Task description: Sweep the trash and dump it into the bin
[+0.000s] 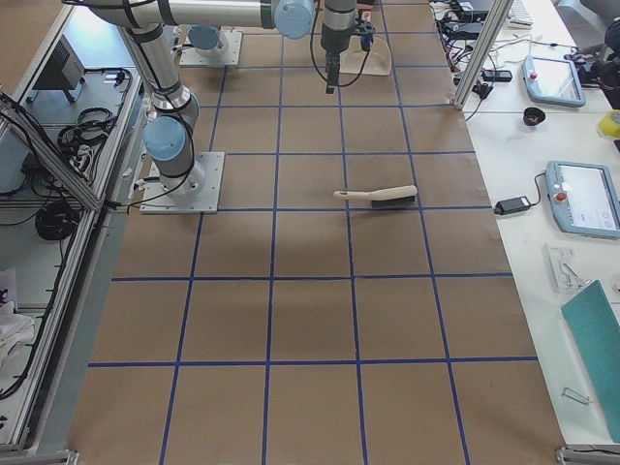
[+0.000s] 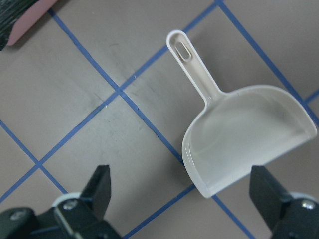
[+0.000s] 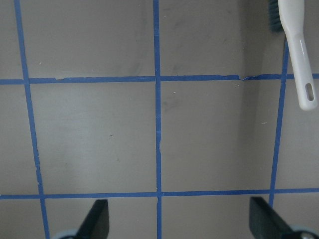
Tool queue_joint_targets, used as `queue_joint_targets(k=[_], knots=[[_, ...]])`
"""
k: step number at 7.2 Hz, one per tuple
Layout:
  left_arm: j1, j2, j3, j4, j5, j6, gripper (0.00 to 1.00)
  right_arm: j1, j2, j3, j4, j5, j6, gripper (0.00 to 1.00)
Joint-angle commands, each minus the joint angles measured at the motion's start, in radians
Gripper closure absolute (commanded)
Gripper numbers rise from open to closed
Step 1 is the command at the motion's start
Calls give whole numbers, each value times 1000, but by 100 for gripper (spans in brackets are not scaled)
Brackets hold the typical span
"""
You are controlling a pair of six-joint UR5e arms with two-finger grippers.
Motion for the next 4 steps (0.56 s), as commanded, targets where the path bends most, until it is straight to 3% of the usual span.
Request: queue_joint_targets(k=[1,3,4], knots=[[-20,58,-32,4,-19,158,0,6,0,0,0,70,11,0],[-178,88,-112,27,-19,344,0,6,-3,-2,-5,62,11,0],[-260,92,-147,130,-12,384,0,6,-1,-2,-5,40,9,0]])
